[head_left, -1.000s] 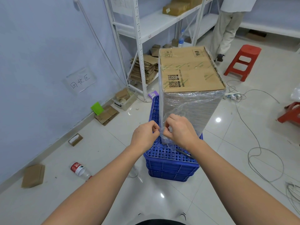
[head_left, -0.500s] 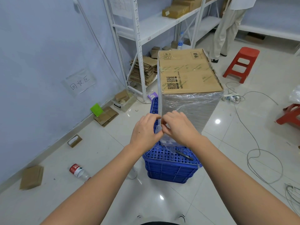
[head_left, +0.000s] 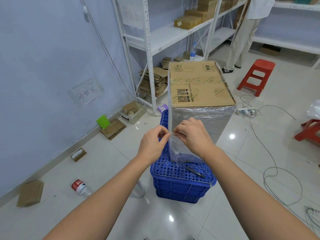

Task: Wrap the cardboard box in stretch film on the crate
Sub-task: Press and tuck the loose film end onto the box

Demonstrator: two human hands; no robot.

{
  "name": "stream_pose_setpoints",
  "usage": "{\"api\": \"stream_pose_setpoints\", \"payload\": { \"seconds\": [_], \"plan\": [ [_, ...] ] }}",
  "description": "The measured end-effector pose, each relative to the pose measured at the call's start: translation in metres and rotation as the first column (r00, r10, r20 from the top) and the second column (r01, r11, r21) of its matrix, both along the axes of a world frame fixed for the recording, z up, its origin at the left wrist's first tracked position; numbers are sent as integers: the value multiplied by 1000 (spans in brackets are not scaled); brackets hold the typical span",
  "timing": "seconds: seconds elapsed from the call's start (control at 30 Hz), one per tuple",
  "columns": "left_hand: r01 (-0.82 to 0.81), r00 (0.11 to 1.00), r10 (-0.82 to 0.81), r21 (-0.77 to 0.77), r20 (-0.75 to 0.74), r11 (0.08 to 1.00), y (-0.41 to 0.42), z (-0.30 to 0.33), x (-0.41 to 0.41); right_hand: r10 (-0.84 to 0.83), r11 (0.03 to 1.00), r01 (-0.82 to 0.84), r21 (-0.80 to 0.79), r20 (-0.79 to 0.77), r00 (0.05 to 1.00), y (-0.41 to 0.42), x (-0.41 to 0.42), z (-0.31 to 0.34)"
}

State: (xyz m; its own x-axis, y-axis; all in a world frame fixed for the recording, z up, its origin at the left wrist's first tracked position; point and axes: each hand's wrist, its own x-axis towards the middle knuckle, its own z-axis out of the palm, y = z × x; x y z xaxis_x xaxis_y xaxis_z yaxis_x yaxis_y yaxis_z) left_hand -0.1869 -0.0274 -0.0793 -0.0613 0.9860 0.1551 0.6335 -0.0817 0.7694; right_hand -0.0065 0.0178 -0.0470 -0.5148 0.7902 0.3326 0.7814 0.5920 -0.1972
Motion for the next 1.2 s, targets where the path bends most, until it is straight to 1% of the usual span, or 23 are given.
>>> {"api": "stream_pose_setpoints", "payload": {
  "seconds": [0.07,0.17,0.3,0.37,0.4,0.43,0.5,0.57,0.67,0.73,0.87,0.97,1.13,1.2],
  "plan": [
    [4,999,-4,-2,-44,1000,3,3,0,28,1000,-28,1,9,1000,1,2,6],
    [23,988,-19,30,-153,999,5,7,0,60,997,-60,43,-1,998,4,4,10],
    [93,971,-83,32,-224,995,9,18,4,82,993,-77,85,-56,995,5,2,12],
    [105,969,-99,15,-227,994,13,23,6,84,994,-78,83,-78,993,8,5,13],
    [92,977,-91,-8,-193,996,14,25,6,68,995,-63,71,-73,995,11,7,15],
    [70,989,-74,-36,-129,997,17,26,5,31,998,-28,56,-53,998,14,11,17],
    [22,1000,-22,-88,4,996,20,26,3,-83,997,83,4,29,996,22,19,22],
    [-11,995,23,-123,95,992,21,25,1,-162,985,167,-46,107,981,30,28,24],
    [-46,982,72,-152,173,987,20,25,-1,-181,981,192,-36,206,962,36,38,17],
    [-75,974,107,-164,198,984,19,25,-3,-175,984,180,-3,223,959,38,41,11],
    [-117,953,161,-179,256,977,20,27,-11,-186,982,186,12,175,967,40,39,6],
    [-132,940,186,-198,286,971,20,24,-12,-205,979,205,14,92,974,40,36,5],
    [-104,908,180,-214,379,971,22,19,-3,-273,961,274,33,-7,962,41,23,6],
    [-112,901,192,-218,390,969,24,18,0,-304,952,305,34,-35,952,40,19,7]
  ]
}}
